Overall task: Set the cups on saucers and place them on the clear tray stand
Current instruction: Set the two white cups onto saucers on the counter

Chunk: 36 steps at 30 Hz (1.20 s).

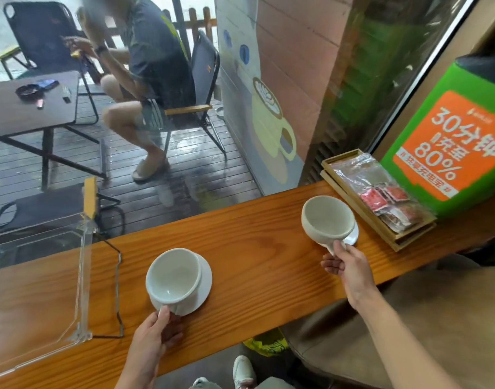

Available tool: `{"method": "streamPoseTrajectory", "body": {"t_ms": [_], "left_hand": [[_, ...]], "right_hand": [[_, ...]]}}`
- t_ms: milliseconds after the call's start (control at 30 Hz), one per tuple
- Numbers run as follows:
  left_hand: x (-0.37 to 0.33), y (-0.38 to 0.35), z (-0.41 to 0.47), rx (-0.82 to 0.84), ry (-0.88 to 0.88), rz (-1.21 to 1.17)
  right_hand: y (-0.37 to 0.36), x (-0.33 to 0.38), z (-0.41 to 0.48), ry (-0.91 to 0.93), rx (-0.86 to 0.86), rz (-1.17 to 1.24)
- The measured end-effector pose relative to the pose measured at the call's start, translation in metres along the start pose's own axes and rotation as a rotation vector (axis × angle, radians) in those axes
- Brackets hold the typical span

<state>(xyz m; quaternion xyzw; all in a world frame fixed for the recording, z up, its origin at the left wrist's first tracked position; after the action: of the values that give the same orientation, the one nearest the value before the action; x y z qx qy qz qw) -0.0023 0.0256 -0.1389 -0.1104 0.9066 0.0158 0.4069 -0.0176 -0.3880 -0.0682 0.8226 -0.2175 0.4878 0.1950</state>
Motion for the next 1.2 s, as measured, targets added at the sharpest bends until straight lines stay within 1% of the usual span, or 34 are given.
{"method": "streamPoseTrajectory", "body": {"t_ms": [200, 700, 933, 1200], "left_hand": [[0.007, -0.002, -0.003, 0.001, 0.086, -0.060], [0.002, -0.004, -0.015, -0.013, 0.071, -0.004], [0.004, 0.002, -0.014, -0.086, 0.056, 0.009], [0.005, 0.008, -0.013, -0.122, 0.058, -0.013]], "right_hand": [[0.013, 0.002, 0.022, -0.013, -0.078, -0.015], [0.028, -0.019, 0.041, -0.079, -0.100, -0.008], [0.030, -0.020, 0.039, -0.136, -0.073, -0.044], [0.030, -0.019, 0.032, -0.123, -0.126, -0.086]]}}
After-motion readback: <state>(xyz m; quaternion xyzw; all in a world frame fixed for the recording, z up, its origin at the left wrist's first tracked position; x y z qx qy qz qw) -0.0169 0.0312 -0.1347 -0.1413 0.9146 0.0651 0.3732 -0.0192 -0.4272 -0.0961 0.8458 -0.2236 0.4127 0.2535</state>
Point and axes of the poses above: each hand's wrist, its own z-axis towards the middle knuckle, its own y-axis out of the back of the hand, x = y × z, the point moved 9 cm from there along z, towards the middle knuckle, and after that the axes turned 6 degrees about -z, right-handed, at the moved point
